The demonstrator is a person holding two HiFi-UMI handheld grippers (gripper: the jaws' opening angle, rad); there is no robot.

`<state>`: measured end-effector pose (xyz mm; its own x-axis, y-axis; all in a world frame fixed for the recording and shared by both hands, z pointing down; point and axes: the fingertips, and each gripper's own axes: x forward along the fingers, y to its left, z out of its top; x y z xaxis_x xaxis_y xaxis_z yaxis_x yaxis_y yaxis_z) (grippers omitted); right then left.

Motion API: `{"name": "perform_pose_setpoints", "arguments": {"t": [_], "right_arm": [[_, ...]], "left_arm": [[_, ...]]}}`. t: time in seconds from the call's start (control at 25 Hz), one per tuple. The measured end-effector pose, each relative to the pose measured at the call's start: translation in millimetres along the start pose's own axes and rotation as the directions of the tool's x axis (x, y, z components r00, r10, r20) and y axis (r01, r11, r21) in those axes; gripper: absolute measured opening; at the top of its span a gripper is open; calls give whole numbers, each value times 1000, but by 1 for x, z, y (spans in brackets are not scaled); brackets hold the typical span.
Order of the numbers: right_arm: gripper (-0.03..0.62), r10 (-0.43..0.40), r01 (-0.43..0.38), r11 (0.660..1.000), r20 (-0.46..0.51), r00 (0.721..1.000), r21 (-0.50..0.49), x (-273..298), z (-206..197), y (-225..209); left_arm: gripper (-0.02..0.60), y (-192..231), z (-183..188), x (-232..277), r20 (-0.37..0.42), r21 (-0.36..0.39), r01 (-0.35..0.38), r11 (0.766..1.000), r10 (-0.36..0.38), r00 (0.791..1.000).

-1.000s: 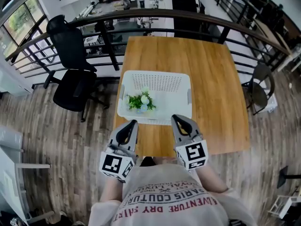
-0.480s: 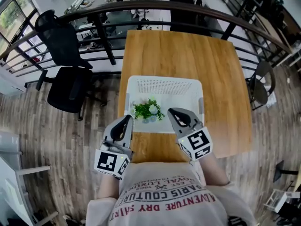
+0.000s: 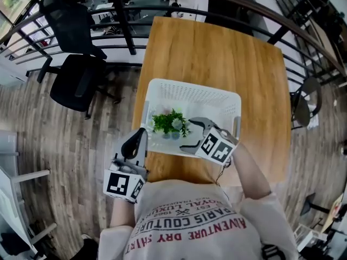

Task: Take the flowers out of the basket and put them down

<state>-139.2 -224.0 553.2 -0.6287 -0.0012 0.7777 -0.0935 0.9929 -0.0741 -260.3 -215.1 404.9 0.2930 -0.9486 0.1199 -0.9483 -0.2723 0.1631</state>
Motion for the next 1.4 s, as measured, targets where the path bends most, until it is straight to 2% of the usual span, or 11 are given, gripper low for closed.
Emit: {"name": "perform_pose_setpoints", "arguments": {"t": [0.2, 0.48, 0.72, 0.88, 1.08, 1.28, 1.4], "right_arm": [[457, 12, -13, 998, 4, 1000, 63, 37, -3, -24], [474, 30, -23, 998, -100, 995, 66, 84, -28, -44], [477, 42, -36, 998, -147, 988, 43, 121, -39, -49], [476, 21, -18, 1000, -151, 988, 24, 132, -41, -55], [474, -9, -1, 998, -178, 984, -56, 145, -54, -61], [475, 0, -3, 1000, -134, 991, -22, 152, -55, -63], [476, -10, 6, 1000, -152, 988, -27, 152, -54, -64]], "left_arm": [[28, 17, -9, -1, -21, -8, -49, 999, 48, 999], [28, 32, -19, -1, -44, -41, -75, 996, 73, 996], [28, 41, -28, 1, -77, -42, -68, 997, 65, 995], [28, 45, -31, 7, -86, -55, -58, 997, 53, 995], [28, 41, -35, 16, -89, -70, -16, 997, 9, 996], [28, 43, -39, 21, -100, -77, -1, 997, -6, 995], [28, 45, -43, 20, -112, -80, -2, 997, -7, 994]]}}
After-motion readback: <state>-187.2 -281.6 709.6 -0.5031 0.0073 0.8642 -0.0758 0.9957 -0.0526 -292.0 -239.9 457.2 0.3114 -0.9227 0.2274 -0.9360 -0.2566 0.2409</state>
